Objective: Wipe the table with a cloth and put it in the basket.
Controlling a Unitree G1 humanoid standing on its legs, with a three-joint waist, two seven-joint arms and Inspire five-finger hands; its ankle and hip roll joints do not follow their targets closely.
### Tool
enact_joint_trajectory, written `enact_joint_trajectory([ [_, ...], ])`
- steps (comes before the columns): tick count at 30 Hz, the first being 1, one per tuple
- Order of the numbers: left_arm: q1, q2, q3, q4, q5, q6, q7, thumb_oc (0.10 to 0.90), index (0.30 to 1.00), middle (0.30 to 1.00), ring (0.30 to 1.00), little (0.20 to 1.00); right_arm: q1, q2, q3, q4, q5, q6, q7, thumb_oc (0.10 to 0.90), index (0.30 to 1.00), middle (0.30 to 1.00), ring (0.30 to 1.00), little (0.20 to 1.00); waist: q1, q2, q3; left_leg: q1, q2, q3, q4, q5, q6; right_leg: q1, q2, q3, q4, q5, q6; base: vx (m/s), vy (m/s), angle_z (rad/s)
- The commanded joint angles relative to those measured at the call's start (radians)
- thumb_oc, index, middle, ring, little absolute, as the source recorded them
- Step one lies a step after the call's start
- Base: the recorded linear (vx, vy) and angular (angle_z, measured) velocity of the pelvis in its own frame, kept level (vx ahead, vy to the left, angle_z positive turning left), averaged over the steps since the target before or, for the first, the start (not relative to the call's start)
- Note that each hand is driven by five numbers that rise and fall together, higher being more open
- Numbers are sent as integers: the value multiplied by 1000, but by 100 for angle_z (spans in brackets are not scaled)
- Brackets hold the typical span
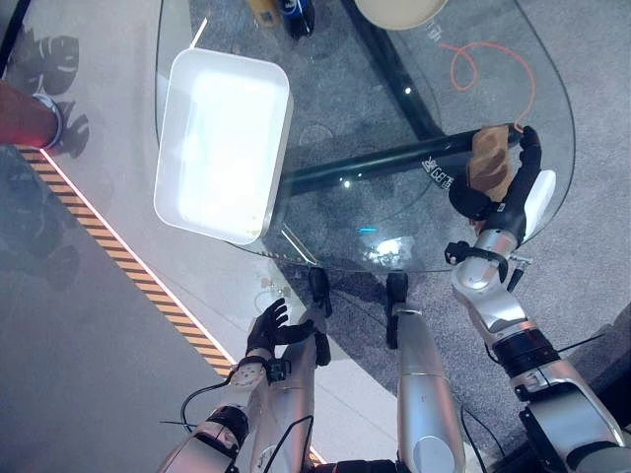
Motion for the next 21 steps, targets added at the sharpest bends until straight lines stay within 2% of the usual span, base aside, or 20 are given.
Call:
enact_joint_trajectory([
  [1, 35, 9, -2, -33, -29, -33, 0, 800, 900, 900, 900, 900, -33, -66, -17, -52, 2, -27, -116, 800, 900, 900, 900, 900, -20, 37, -12, -62, -31, -47, 137, -118, -11, -41, 49, 85, -114, 78, 8, -5, -8, 9],
  [10, 24, 27, -27, -72, -54, -20, 0, 800, 900, 900, 900, 900, -100, -75, -37, 80, 84, 23, -221, 800, 900, 900, 900, 900, -8, 69, -12, -136, -37, -52, 153, -111, -10, -124, 53, 110, -90, 87, 21, 8, -9, 3],
  [17, 17, 27, -32, -71, -52, -19, -6, 800, 900, 900, 900, 900, -113, -46, -31, 158, 169, 27, -220, 800, 900, 900, 900, 900, -4, 69, -12, -147, -44, -56, 154, -111, -12, -131, 61, 116, -105, 100, 27, 14, -28, 0],
  [21, 19, 30, -37, -81, -50, -16, -5, 800, 900, 900, 900, 900, -99, -28, -31, 180, 235, 49, -177, 800, 900, 900, 900, 900, -6, 68, -12, -159, -46, -61, 162, -110, -15, -144, 64, 122, -101, 107, 31, 18, -34, 0],
])
